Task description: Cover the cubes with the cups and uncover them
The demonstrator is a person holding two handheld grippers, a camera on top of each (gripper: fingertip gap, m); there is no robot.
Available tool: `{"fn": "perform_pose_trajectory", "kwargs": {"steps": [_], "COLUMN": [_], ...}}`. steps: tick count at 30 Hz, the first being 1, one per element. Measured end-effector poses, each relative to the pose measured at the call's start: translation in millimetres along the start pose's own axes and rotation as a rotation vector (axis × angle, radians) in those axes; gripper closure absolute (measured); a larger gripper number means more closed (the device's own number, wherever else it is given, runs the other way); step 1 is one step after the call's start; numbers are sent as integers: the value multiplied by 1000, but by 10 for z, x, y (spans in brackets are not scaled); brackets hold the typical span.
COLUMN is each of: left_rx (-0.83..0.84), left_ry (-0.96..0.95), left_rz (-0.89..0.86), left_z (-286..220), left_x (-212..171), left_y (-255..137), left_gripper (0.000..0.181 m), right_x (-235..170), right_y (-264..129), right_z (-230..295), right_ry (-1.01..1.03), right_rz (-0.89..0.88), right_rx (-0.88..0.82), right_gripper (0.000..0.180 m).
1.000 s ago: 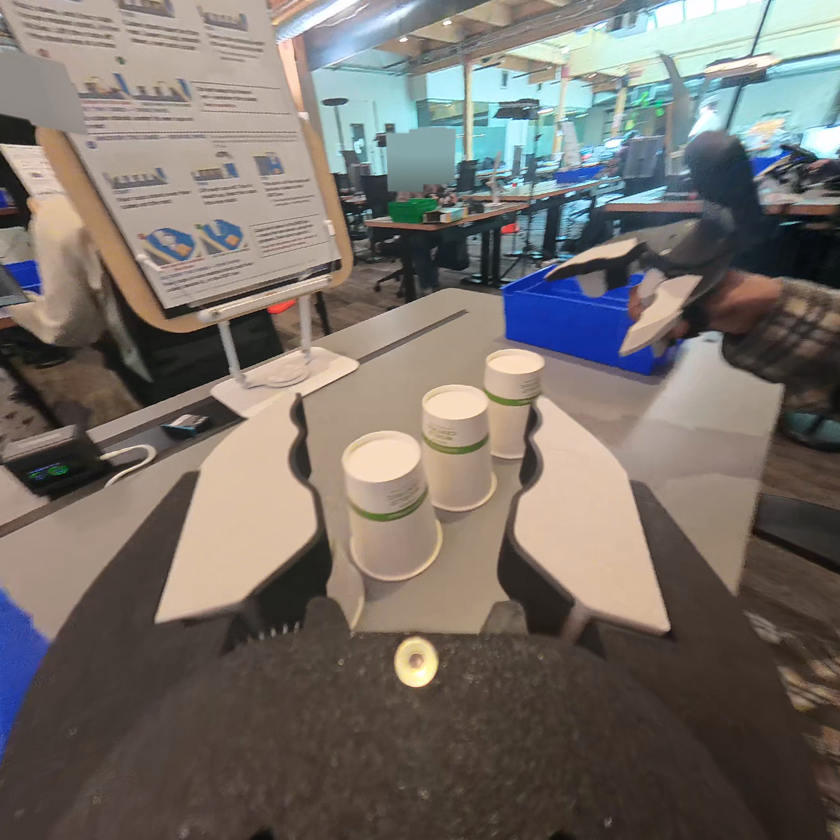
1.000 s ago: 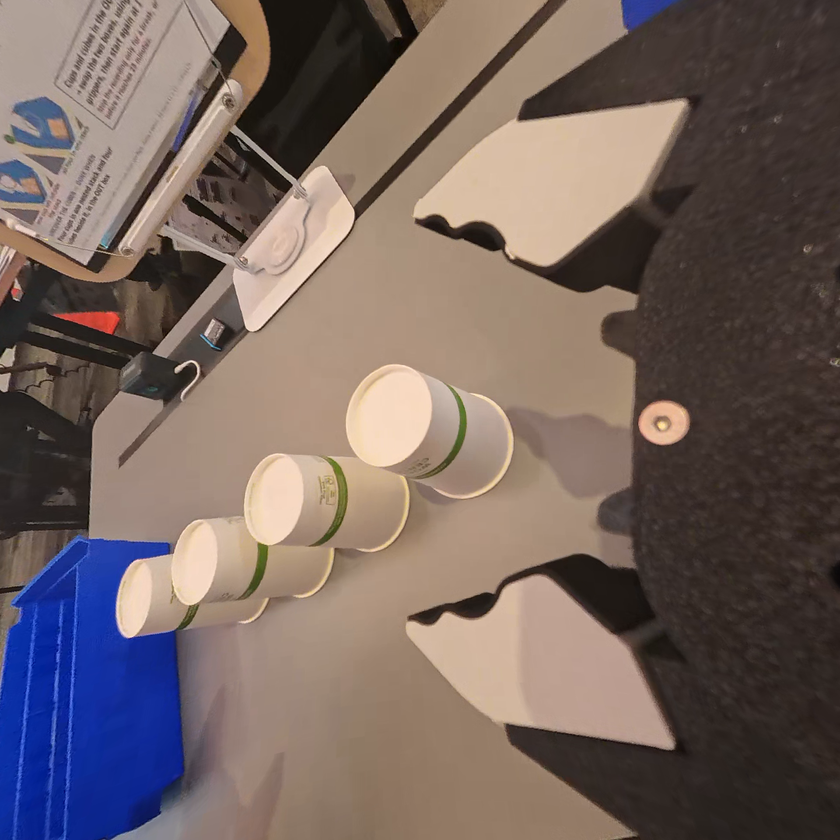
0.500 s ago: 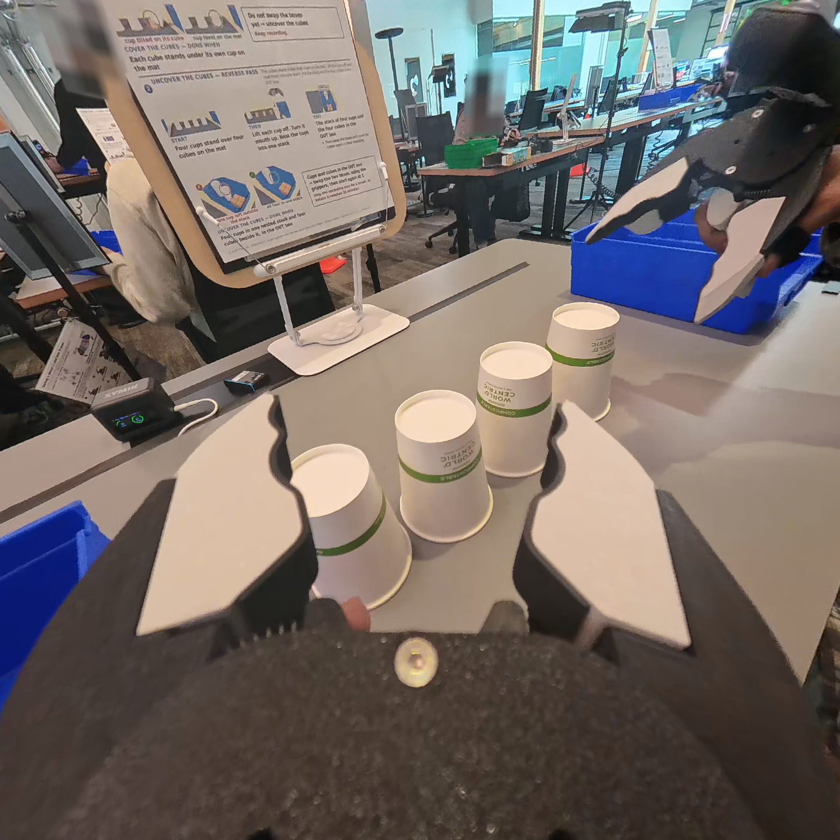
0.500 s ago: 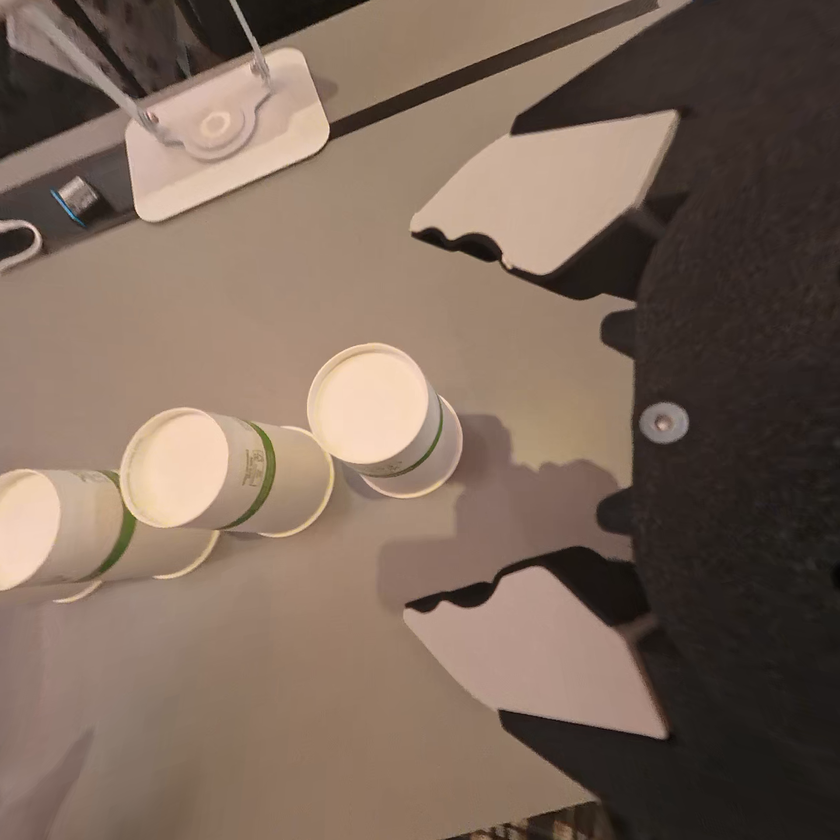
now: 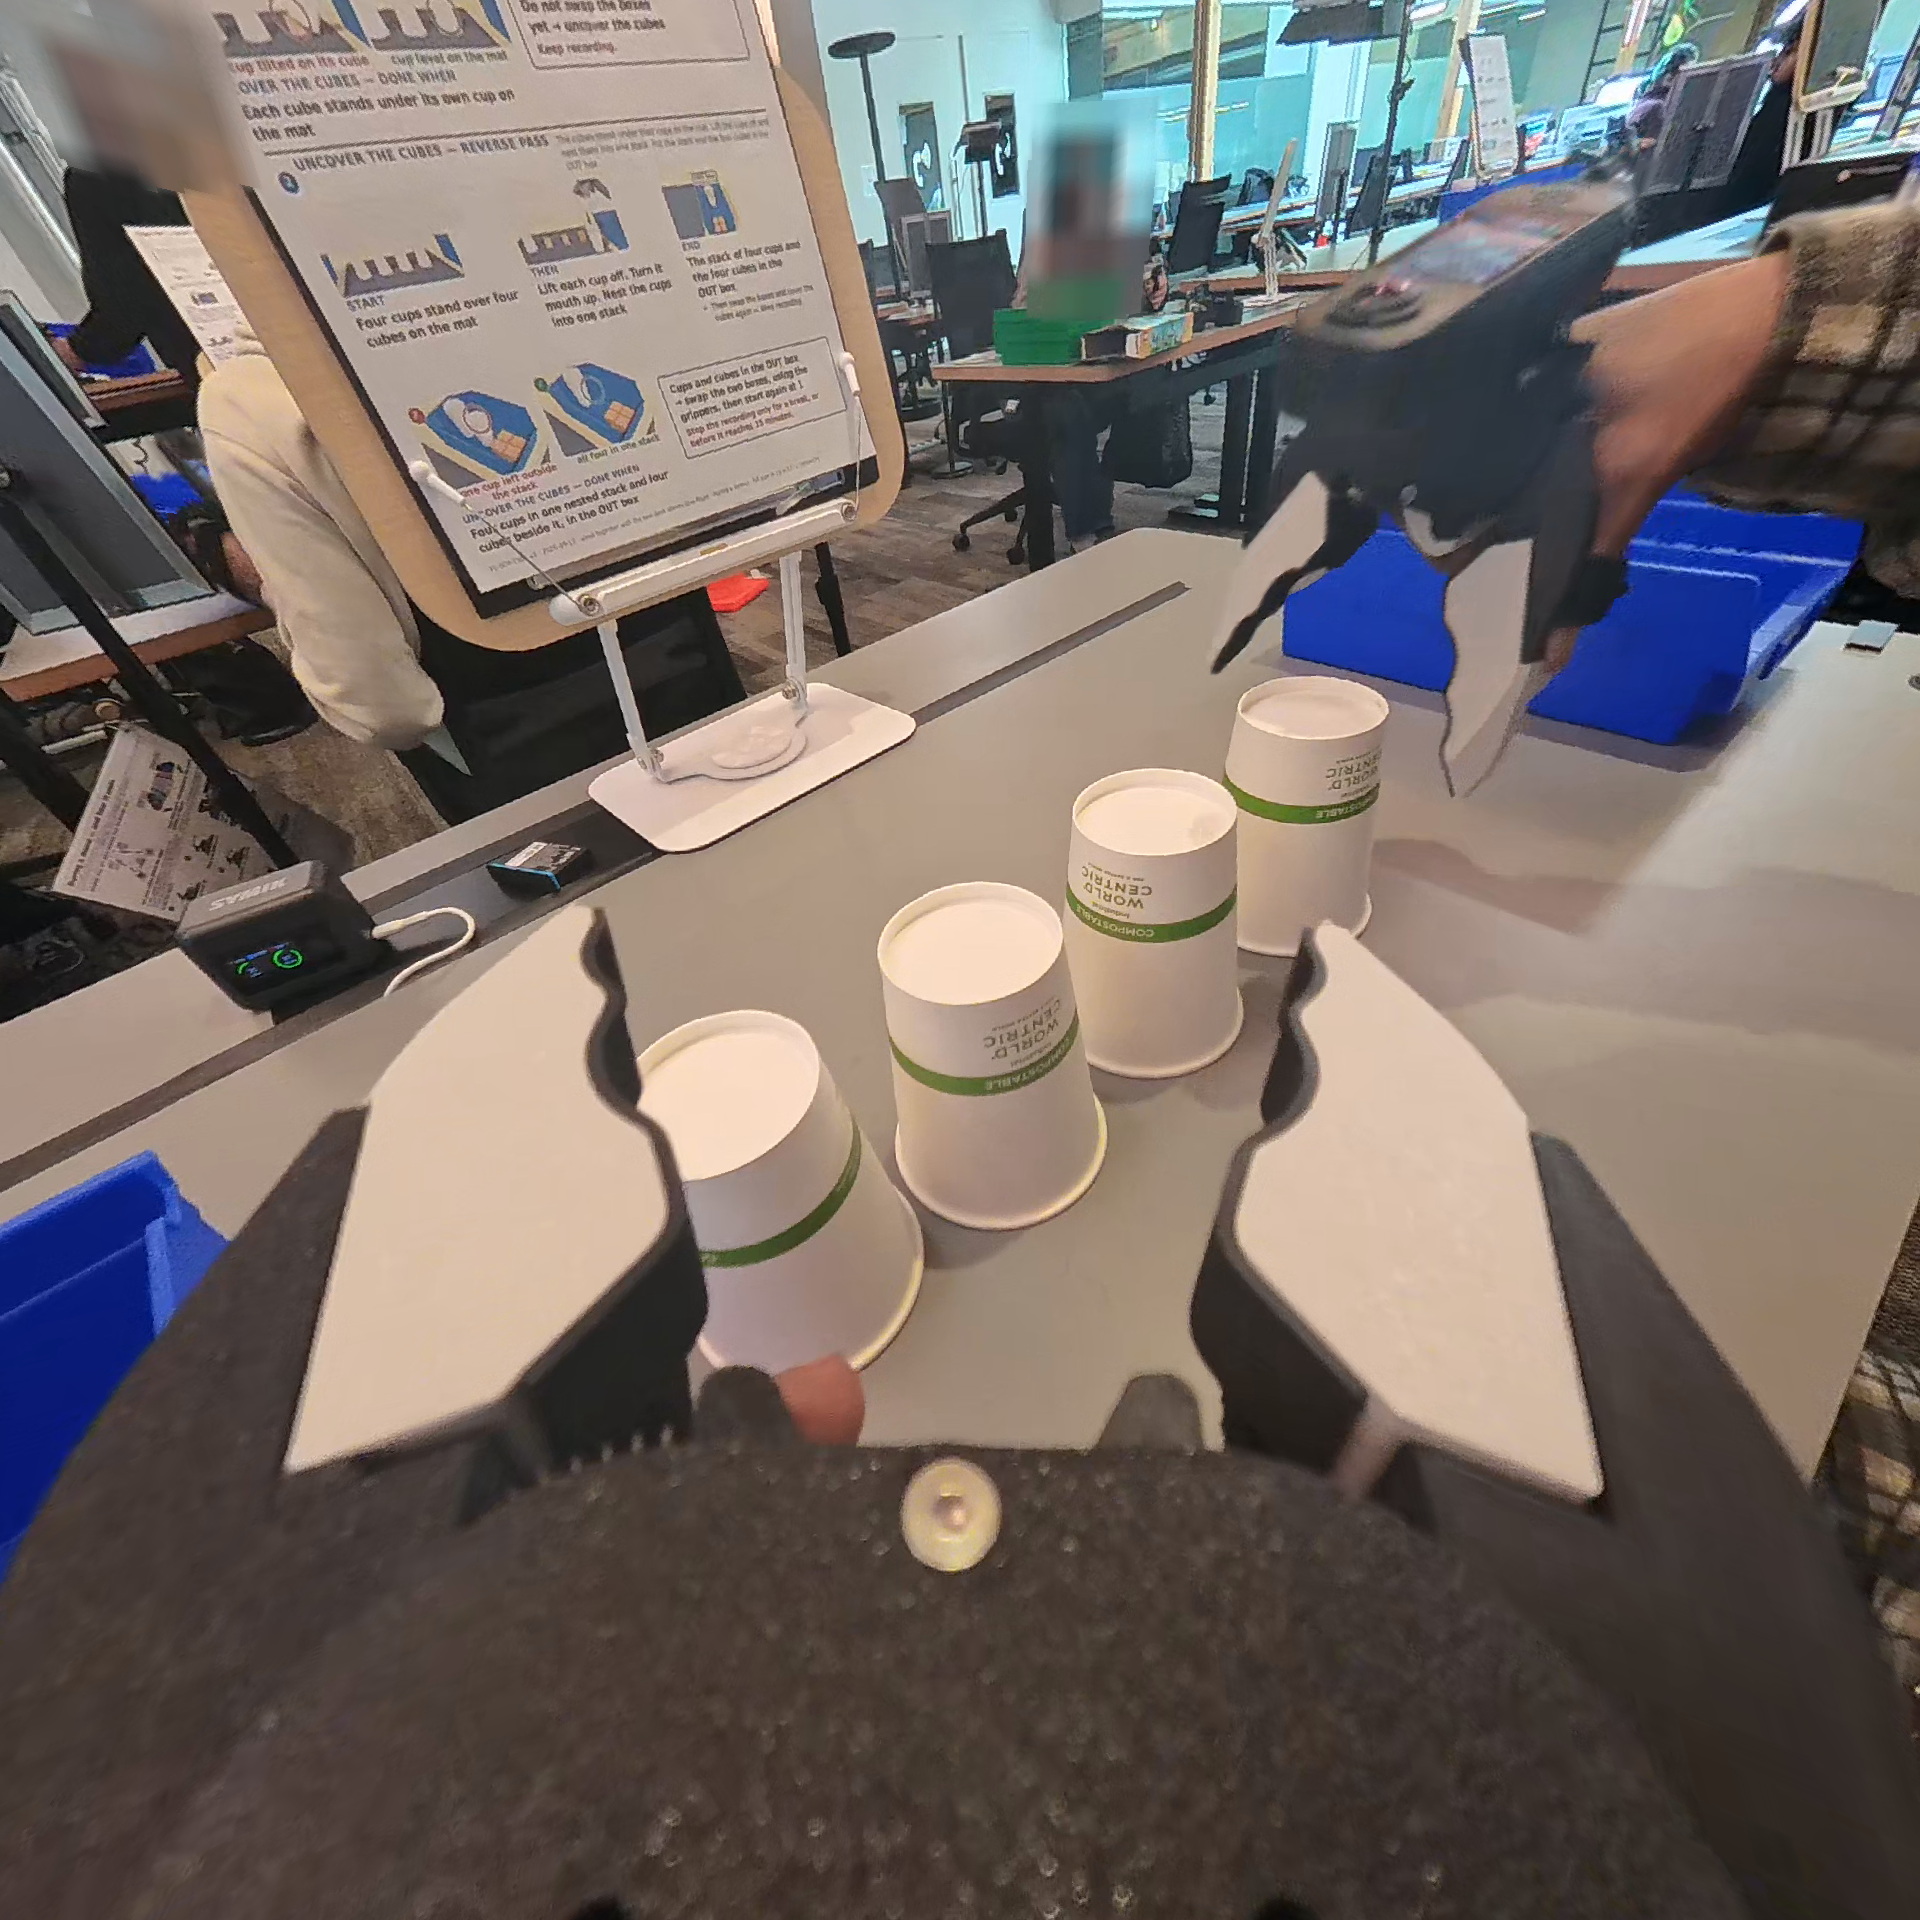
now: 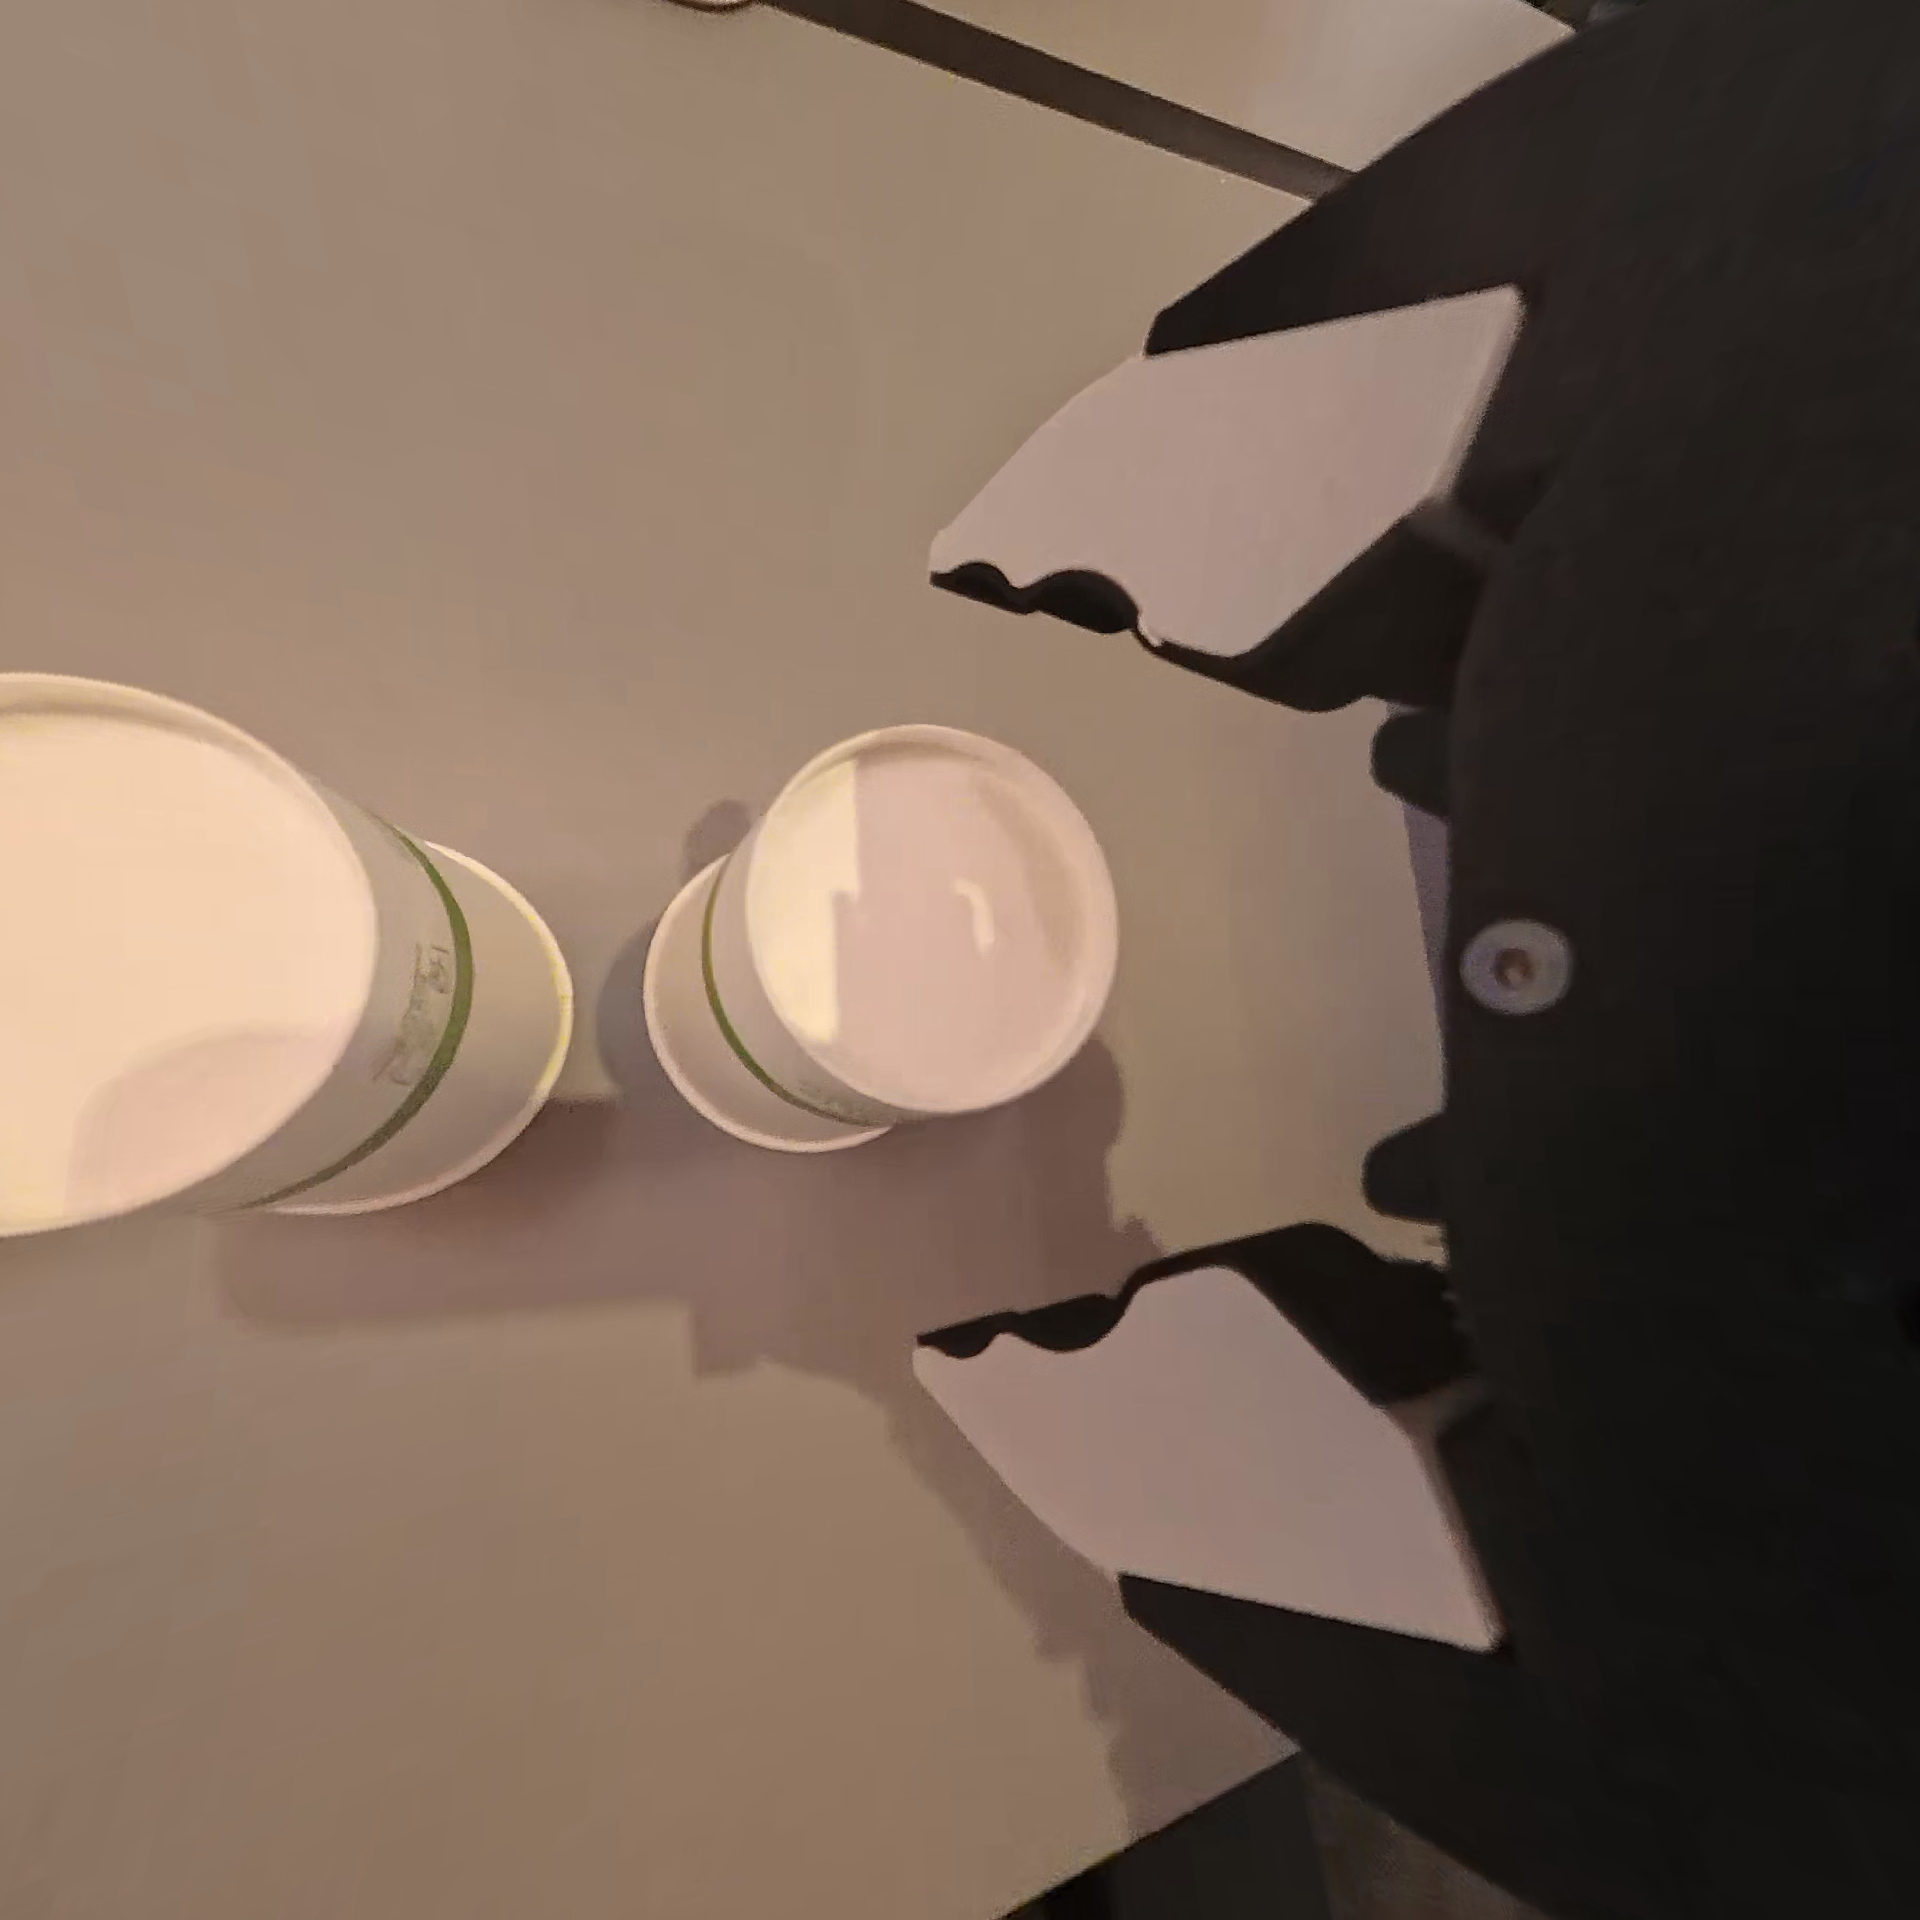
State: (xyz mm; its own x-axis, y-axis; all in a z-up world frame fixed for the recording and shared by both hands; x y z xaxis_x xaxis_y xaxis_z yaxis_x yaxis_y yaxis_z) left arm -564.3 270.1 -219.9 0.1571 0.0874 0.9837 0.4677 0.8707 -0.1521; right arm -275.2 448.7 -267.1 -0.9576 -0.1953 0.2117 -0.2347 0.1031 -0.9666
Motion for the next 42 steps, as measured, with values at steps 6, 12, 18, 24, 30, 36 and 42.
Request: {"fn": "perform_pose_trajectory", "kwargs": {"steps": [6,12,18,24,30,36,42], "left_rx": [-8,-18,-28,-34,-35,-70,-118], "left_ry": [13,9,30,32,42,-13,-78], "left_rz": [-8,-10,7,11,14,-21,-47], "left_z": [-11,-15,-63,-84,-102,-95,-95], "left_x": [15,6,-17,-22,-24,-11,-13], "left_y": [-15,-3,43,57,60,44,42], "left_gripper": [63,64,64,64,64,66,69], "right_x": [77,59,47,44,32,95,96], "right_y": [154,257,340,361,339,136,-130], "right_z": [-32,-66,-89,-89,-103,-90,-72], "right_ry": [-10,-14,-5,-7,-3,-4,6], "right_rz": [71,146,187,186,205,148,63], "right_rx": [47,77,91,85,68,49,2], "right_gripper": [58,64,70,89,89,89,89]}}
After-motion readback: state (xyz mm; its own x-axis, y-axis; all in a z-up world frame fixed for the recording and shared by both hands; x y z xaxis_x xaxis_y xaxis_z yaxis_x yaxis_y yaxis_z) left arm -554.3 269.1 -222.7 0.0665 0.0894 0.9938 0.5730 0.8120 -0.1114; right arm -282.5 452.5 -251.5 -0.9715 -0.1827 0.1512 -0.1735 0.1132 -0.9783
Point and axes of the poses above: each gripper's, where its closed fingertips meet, y out along the fingers, x out of its top, z = x × y across the jaws, the point moved 8 cm from there along -y, back along the fingers, and after that the axes turned 2 degrees about -y, right-handed, at the moved point
